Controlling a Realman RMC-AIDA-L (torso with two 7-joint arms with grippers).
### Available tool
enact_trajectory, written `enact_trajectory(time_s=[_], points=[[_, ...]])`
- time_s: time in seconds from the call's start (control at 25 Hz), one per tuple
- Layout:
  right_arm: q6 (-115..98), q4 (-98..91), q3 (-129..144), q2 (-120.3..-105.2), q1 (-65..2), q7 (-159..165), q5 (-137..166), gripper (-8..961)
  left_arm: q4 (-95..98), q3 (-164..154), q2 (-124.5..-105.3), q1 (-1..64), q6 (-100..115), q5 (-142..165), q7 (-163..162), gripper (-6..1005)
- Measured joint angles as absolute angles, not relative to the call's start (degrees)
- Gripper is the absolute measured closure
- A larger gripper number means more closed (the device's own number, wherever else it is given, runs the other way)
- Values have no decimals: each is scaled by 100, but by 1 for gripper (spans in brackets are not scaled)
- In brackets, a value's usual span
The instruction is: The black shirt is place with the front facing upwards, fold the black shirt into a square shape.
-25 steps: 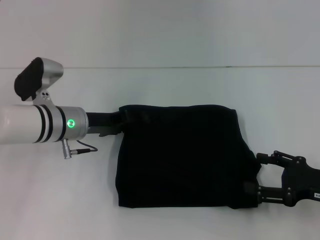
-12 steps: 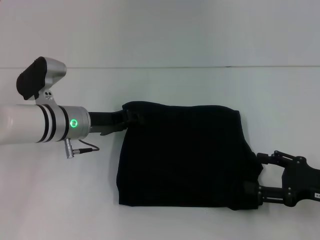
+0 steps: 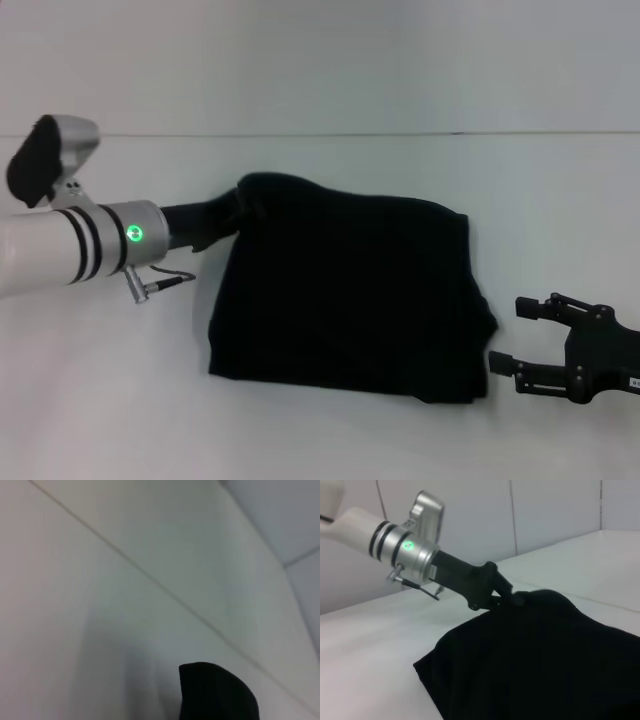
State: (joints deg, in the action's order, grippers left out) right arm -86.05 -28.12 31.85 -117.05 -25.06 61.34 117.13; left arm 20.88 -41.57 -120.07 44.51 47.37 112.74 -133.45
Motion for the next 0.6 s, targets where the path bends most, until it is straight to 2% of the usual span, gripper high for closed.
enact_trajectory(time_s=[0.28, 0.6], points=[[-8588, -2813, 2889, -11715, -2544, 6101, 11707, 29, 2047, -3740, -12003, 4214, 4777, 10873, -13161, 925], [-8500, -2812, 2805, -11763, -2579, 6092, 11706, 29, 2092, -3699, -12111, 3946, 4938, 10350, -12662, 903]])
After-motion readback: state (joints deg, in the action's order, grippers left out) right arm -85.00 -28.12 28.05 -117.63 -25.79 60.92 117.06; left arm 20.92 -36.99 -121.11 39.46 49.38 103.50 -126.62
